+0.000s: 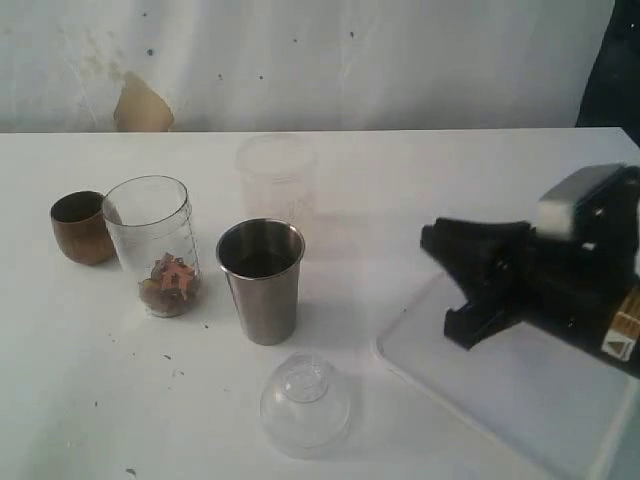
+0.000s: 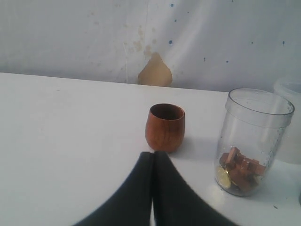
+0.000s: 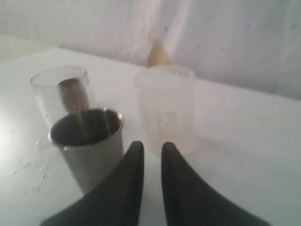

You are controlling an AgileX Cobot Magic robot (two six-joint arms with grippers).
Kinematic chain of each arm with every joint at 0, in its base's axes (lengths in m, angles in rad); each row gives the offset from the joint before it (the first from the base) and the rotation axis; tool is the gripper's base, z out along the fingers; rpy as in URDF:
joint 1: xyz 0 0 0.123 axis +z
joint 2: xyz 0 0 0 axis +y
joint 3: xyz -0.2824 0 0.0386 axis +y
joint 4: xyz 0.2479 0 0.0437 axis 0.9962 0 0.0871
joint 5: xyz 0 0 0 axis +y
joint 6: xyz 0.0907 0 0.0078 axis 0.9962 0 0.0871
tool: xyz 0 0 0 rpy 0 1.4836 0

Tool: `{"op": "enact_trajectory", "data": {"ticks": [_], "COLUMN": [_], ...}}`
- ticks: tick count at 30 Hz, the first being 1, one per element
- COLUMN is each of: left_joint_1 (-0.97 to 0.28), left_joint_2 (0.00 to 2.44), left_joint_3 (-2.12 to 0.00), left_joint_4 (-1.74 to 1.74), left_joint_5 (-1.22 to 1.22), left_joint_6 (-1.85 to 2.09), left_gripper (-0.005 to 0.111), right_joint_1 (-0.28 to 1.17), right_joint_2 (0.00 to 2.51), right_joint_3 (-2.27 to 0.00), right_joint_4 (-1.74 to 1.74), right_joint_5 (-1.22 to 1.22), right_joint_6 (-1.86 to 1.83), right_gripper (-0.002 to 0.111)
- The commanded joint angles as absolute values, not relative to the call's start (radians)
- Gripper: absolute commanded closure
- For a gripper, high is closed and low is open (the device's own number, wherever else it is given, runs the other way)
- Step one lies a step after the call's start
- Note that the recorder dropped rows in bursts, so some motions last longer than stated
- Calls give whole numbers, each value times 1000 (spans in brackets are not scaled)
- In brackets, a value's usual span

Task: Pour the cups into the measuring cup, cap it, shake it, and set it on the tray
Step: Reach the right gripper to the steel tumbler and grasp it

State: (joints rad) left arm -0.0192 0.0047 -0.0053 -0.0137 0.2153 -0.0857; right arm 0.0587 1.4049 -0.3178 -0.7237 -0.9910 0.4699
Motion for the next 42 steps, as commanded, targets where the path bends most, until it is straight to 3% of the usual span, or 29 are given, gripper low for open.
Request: {"op": "enact_trajectory", "data": {"ticks": [1,5,8,22,42], "left_joint_1": [-26,-26,-26,-26,-26], "left_joint_2": [0,0,0,0,0], "left_joint_3": [0,0,0,0,0], "left_joint_4": [-10,-10,-10,-10,-10], "left_joint_5": [209,209,209,209,209], "left_joint_6": [-84,-84,-84,-84,-84], "left_gripper": [107,107,107,107,107], "right_joint_1": [62,62,84,259,339], "right_joint_2": [1632,1788,1854,1945,2137], "right_joint_3": [-345,-390,-432,-653,-863], "right_joint_4": [-847,-901,-917,-887,-854], "right_joint_5": [-1156,-1221,-1221,-1097,-1104], "right_joint_6": [348,296,296,293,390], "right_gripper": [67,33,23,23,23]}}
